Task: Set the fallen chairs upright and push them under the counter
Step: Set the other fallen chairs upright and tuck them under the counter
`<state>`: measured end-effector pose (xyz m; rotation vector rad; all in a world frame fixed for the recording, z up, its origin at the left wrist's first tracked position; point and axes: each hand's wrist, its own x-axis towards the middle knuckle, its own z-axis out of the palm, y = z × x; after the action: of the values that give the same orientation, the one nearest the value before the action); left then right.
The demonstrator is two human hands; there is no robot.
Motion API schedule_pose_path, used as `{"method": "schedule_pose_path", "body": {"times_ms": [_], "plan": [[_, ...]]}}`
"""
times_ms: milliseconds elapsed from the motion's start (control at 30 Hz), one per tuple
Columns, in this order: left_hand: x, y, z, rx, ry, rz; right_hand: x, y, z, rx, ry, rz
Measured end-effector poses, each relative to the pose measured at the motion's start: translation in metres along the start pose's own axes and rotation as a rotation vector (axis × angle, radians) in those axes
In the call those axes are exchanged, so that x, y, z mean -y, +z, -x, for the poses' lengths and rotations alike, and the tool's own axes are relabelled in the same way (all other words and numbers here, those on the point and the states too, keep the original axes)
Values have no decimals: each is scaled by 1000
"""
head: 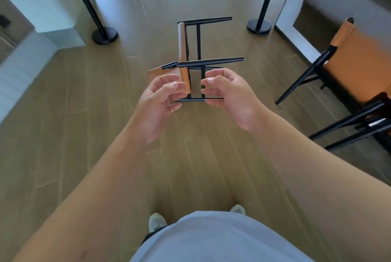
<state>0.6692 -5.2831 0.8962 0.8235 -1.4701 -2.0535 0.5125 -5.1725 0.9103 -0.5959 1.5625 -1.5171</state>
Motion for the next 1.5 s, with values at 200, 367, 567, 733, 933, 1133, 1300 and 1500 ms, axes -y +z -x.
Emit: {"method": "schedule_pose_path", "body": {"times_ms": [200,367,567,733,933,1133,1300,1500], "plan": [[-27,-144,36,-81,37,30,-22,142,-14,48,19,39],[-38,-229,63,-145,47,53,-38,227,-17,67,55,51],[-40,-292,82,-203,56,85,-46,288,-25,108,90,110],[-42,-324,88,-264,51,101,-52,320,-39,156,105,116],[-42,-352,72,-341,31,109,-63,340,-72,215,132,106],[-47,-374,18,-378,8,96,-69,351,-142,239,160,89],[-69,-393,-55,-379,-31,14,-65,358,-220,254,202,26],[-97,-404,-140,-339,-52,-74,-48,356,-298,248,229,-19]]}}
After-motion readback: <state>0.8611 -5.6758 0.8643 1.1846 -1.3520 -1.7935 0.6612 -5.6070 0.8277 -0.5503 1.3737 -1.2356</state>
